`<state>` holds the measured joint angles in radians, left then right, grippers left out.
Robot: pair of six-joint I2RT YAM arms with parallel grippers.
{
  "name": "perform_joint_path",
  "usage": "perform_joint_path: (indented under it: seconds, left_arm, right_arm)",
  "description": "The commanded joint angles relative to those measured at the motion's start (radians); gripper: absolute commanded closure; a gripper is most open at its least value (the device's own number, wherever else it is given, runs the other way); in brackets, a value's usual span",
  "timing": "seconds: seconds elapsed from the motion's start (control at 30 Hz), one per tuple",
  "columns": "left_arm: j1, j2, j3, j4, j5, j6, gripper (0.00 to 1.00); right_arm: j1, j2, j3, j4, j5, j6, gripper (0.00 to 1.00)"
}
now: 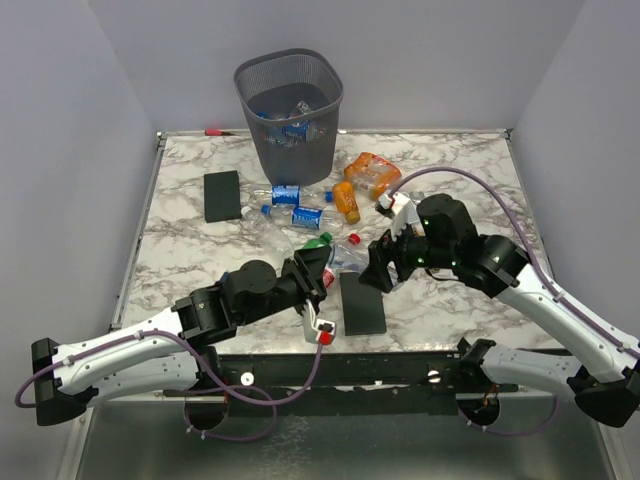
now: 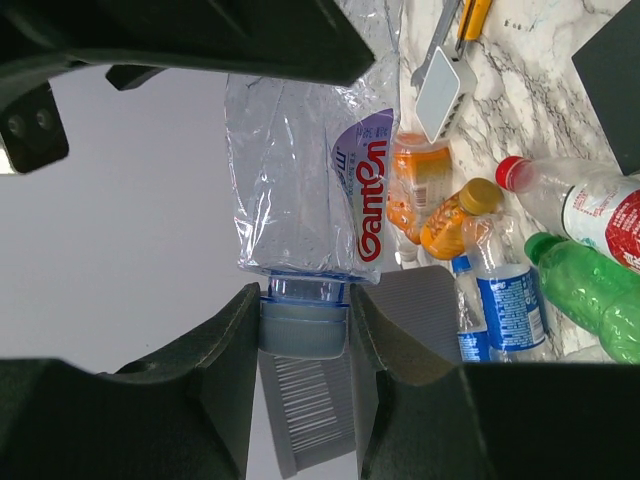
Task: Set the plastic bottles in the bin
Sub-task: Pick up the plastic bottle from the corner of the board.
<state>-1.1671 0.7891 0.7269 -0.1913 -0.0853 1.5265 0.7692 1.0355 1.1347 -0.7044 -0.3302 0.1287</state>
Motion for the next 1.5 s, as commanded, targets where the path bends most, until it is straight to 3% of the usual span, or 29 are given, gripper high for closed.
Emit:
perform_joint_path:
  seconds: [0.0, 0.23, 0.27, 0.3, 0.37, 0.4, 0.43, 0.57, 0.67, 0.73, 0.83, 0.93, 1.07, 1.17, 1.27, 1.33, 1.47]
  left_arm:
    - [-0.004, -0.003, 0.045, -0.043, 0.042, 0.01, 1.0]
    - [-0.004, 0.014, 0.07, -0.056, 0.037, 0.01, 1.0]
    - [-0.004, 0.015, 0.07, -0.056, 0.036, 0.007, 0.95]
    - [-0.004, 0.013, 0.07, -0.055, 0.033, -0.001, 0.83]
    - [-0.004, 0.012, 0.073, -0.054, 0.022, -0.039, 0.48]
    - [-0.004, 0.012, 0.073, -0.053, 0.012, -0.062, 0.09]
    - [-0.004, 0.011, 0.072, -0.051, 0.001, -0.083, 0.02]
    - [-0.003, -0.011, 0.056, 0.006, -0.009, -0.191, 0.01]
    - [-0.004, -0.022, 0.057, 0.083, -0.036, -0.38, 0.01]
    - [-0.003, -0.023, 0.055, 0.17, -0.064, -0.582, 0.01]
    - [-0.003, -0.003, 0.068, 0.363, -0.143, -1.057, 0.01]
    - [-0.001, 0.037, 0.094, 0.523, -0.118, -1.469, 0.01]
    - [0.013, 0.109, 0.077, 0.798, -0.054, -1.82, 0.01]
    - [0.074, 0.176, 0.142, 0.8, -0.055, -1.974, 0.01]
    - [0.171, 0.248, 0.208, 0.796, 0.118, -2.098, 0.01]
    - [0.198, 0.295, 0.245, 0.782, 0.192, -2.152, 0.01]
    - [0.205, 0.342, 0.258, 0.788, 0.209, -2.19, 0.01]
  right_arm:
    - [0.054, 0.026, -0.016, 0.021, 0.198, -0.054, 0.27]
    - [0.065, 0.017, -0.041, 0.051, 0.204, -0.072, 0.63]
    - [0.065, 0.009, -0.046, 0.055, 0.206, -0.072, 0.66]
    - [0.065, 0.001, -0.049, 0.058, 0.207, -0.071, 0.69]
    - [0.065, -0.028, -0.058, 0.066, 0.211, -0.067, 0.73]
    - [0.065, -0.047, -0.062, 0.07, 0.217, -0.063, 0.74]
    - [0.065, -0.071, -0.067, 0.075, 0.227, -0.057, 0.75]
    - [0.064, -0.184, -0.101, 0.116, 0.316, 0.0, 0.79]
    - [0.064, -0.29, -0.149, 0.168, 0.484, 0.098, 0.79]
    - [0.065, -0.366, -0.215, 0.255, 0.514, 0.141, 0.79]
    - [0.064, -0.456, -0.321, 0.388, 0.461, 0.174, 0.77]
    - [0.065, -0.507, -0.405, 0.489, 0.447, 0.211, 0.77]
    - [0.065, -0.526, -0.452, 0.564, 0.429, 0.234, 0.77]
    - [0.064, -0.528, -0.475, 0.606, 0.391, 0.241, 0.77]
    - [0.064, -0.526, -0.492, 0.623, 0.372, 0.252, 0.77]
    - [0.064, -0.525, -0.502, 0.632, 0.365, 0.26, 0.77]
    - [0.065, -0.517, -0.509, 0.644, 0.35, 0.266, 0.77]
